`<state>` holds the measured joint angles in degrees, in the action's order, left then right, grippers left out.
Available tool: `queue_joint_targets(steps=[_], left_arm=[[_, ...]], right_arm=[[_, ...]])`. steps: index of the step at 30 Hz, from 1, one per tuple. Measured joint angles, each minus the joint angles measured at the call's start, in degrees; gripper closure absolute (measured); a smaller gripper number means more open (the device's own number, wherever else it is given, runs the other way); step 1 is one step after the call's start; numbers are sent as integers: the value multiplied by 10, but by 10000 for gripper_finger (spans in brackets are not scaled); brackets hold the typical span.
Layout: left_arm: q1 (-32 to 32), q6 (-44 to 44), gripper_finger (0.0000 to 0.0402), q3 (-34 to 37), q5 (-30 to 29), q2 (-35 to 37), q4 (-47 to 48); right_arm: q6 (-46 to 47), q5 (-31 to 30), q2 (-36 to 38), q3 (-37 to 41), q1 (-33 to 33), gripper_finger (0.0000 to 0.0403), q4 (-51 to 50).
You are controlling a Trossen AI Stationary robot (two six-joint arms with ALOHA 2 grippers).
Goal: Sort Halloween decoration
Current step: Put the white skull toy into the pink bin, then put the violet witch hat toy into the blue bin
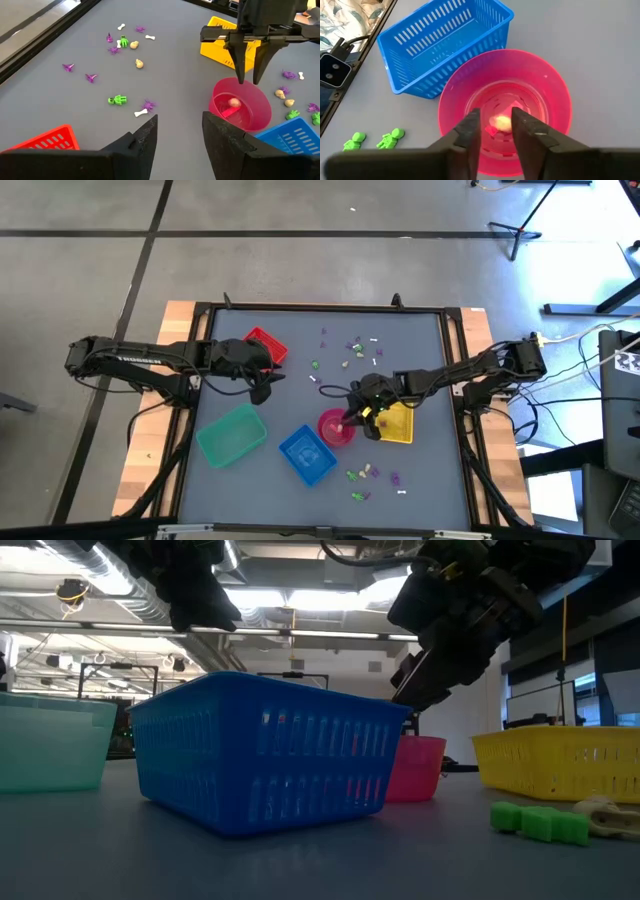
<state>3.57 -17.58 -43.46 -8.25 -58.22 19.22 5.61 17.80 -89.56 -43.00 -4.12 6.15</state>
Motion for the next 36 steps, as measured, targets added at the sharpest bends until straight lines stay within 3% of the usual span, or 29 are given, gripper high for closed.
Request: queue_joint_targets(steps=[5,10,19,26,36], left_arm=[[0,1,262,0,0,0,-17],[0,1,262,0,0,-12,-90],[37,-3,262,-18,-29,-118,-254],[93,-3,262,-105,-31,-231,-256],[166,-3,262,-249,-30,-379,-244]], right_arm=[[0,-7,0,0,0,245,0],[-7,-2,14,0,0,242,-15],[-119,-95,153,-1,13,244,-131],[-180,-133,244,-1,98,244,-180],[-199,-105,249,0,226,244,-127]])
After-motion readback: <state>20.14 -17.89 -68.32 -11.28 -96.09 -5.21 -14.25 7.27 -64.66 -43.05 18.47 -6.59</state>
